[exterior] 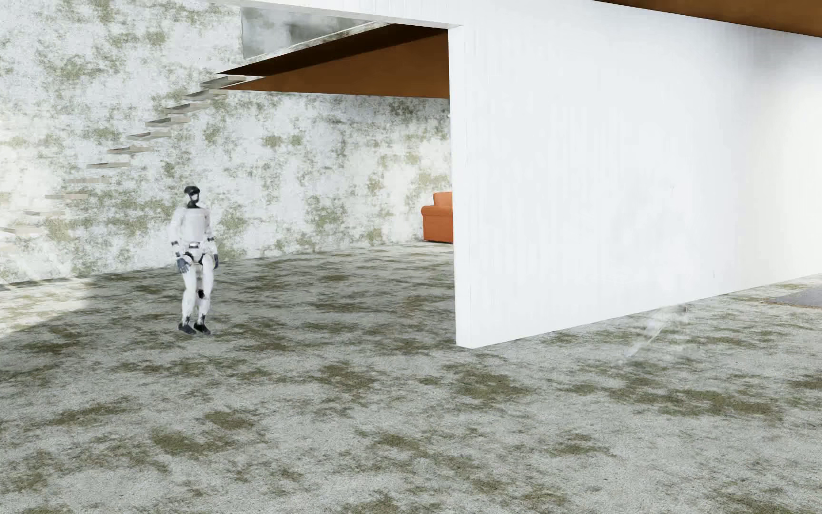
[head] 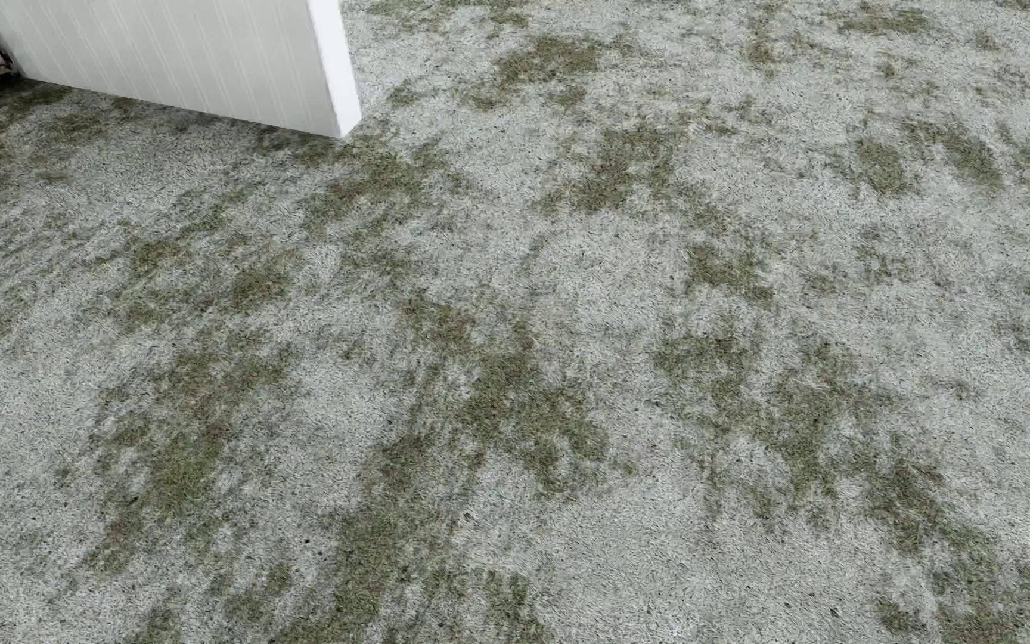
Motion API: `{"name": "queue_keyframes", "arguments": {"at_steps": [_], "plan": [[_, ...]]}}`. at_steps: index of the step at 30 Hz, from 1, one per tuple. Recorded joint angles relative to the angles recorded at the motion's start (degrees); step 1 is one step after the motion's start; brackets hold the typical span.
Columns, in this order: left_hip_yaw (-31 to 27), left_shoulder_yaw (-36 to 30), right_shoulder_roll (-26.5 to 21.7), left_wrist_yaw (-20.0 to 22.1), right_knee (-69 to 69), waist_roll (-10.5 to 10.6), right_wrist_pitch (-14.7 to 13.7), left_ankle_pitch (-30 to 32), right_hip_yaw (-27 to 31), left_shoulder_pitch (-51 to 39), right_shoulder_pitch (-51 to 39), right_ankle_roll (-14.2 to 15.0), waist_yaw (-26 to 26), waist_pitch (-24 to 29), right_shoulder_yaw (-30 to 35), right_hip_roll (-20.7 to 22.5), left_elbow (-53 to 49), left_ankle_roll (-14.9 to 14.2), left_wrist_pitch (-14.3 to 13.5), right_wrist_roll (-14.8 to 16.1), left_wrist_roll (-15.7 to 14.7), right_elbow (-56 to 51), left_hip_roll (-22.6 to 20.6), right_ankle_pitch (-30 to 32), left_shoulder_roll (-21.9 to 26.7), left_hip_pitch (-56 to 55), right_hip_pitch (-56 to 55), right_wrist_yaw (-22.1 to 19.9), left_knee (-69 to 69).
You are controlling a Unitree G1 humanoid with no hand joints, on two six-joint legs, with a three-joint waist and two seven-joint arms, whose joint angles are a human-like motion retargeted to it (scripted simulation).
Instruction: Go around the corner
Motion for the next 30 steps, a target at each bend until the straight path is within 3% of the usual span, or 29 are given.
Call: {"name": "queue_keyframes", "arguments": {"at_steps": [2,3,4,9,11,15,18,20,21,22,24,26,27,28,30], "plan": [[0.0,0.6,0.1,0.0,1.1,-0.6,0.0,2.0,0.0,0.2,-0.2,0.0,-0.4,-0.1,0.4,0.2,0.4,0.0,0.0,0.0,0.0,-0.2,-0.1,2.7,0.2,-0.4,-1.1,0.0,-1.7],[0.0,0.0,-0.2,0.0,1.3,-0.7,0.0,-5.5,0.0,0.5,0.2,0.0,-0.4,0.3,0.7,0.2,0.1,0.0,0.0,0.0,0.0,-1.2,-0.6,3.0,0.3,-0.1,-0.5,0.0,14.0],[0.0,0.4,-0.2,0.0,2.0,-1.0,0.0,-13.0,0.0,0.9,0.3,0.0,1.1,-0.2,1.1,0.4,0.6,0.0,0.0,0.0,0.0,-1.4,-1.1,3.3,0.5,-1.1,-1.1,0.0,14.6],[0.0,3.8,-2.3,0.0,2.9,0.6,0.0,-15.7,0.0,2.8,-0.6,0.0,6.5,4.9,-1.4,2.0,-2.3,0.0,0.0,0.0,0.0,-8.9,0.9,-2.2,0.2,-18.5,5.4,0.0,43.2],[0.0,3.7,-0.4,0.0,1.1,-1.7,0.0,-14.7,0.0,4.2,-2.9,0.0,11.5,4.8,-2.7,-0.6,-2.0,0.0,0.0,0.0,0.0,-8.3,0.3,-6.4,1.1,-24.5,8.1,0.0,41.6],[0.0,2.1,-2.3,0.0,-2.1,-1.6,0.0,-5.2,0.0,5.5,-5.7,0.0,13.8,6.2,-1.2,-1.5,1.9,0.0,0.0,0.0,0.0,-13.0,2.7,-17.0,1.1,-34.6,17.4,0.0,29.8],[0.0,-0.7,-2.2,0.0,-2.6,-1.6,0.0,-5.6,0.0,5.4,-8.1,0.0,16.1,6.0,1.2,-2.4,4.4,0.0,0.0,0.0,0.0,-12.6,3.5,-18.3,1.2,-38.6,23.0,0.0,24.7],[0.0,1.5,-1.6,0.0,-1.1,-2.1,0.0,-6.7,0.0,6.5,-7.0,0.0,18.3,5.3,-0.4,-4.3,5.7,0.0,0.0,0.0,0.0,-9.0,3.5,-13.6,1.1,-39.6,25.4,0.0,30.9],[0.0,1.3,-1.4,0.0,2.0,-2.9,0.0,-7.5,0.0,6.2,-5.5,0.0,19.1,4.7,1.3,-4.6,6.3,0.0,0.0,0.0,0.0,-7.5,3.3,-7.9,1.1,-40.5,24.4,0.0,34.3],[0.0,0.3,-0.9,0.0,7.4,-4.1,0.0,-9.3,0.0,5.9,-4.9,0.0,18.8,4.8,2.5,-6.4,7.5,0.0,0.0,0.0,0.0,-4.5,1.6,0.6,1.2,-38.7,23.5,0.0,37.5],[0.0,0.4,-0.6,0.0,27.6,-2.8,0.0,-13.7,0.0,5.0,-2.9,0.0,15.9,4.7,3.7,-6.6,7.4,0.0,0.0,0.0,0.0,0.5,-0.6,17.8,0.5,-33.2,14.6,0.0,38.7],[0.0,0.7,-1.2,0.0,48.9,-1.9,0.0,-17.0,0.0,3.9,-0.4,0.0,11.4,6.3,3.5,-6.9,3.7,0.0,0.0,0.0,0.0,0.8,-2.9,17.4,0.4,-24.6,2.5,0.0,36.4],[0.0,0.6,-0.8,0.0,52.3,-0.9,0.0,-17.7,0.0,3.4,1.2,0.0,8.0,6.2,1.8,-6.0,1.7,0.0,0.0,0.0,0.0,0.6,-2.8,16.3,0.4,-19.8,-3.8,0.0,33.8],[0.0,1.3,-1.2,0.0,50.0,0.3,0.0,-17.7,0.0,2.0,1.6,0.0,5.6,6.9,3.0,-5.2,-0.3,0.0,0.0,0.0,0.0,0.9,-2.8,15.9,0.6,-14.7,-9.8,0.0,29.9],[0.0,4.1,-1.6,0.0,32.8,1.5,0.0,-17.0,0.0,2.0,3.2,0.0,-0.4,7.2,2.9,-4.0,-5.0,0.0,0.0,0.0,0.0,1.3,-2.4,22.5,1.1,-4.0,-18.3,0.0,22.3]]}}
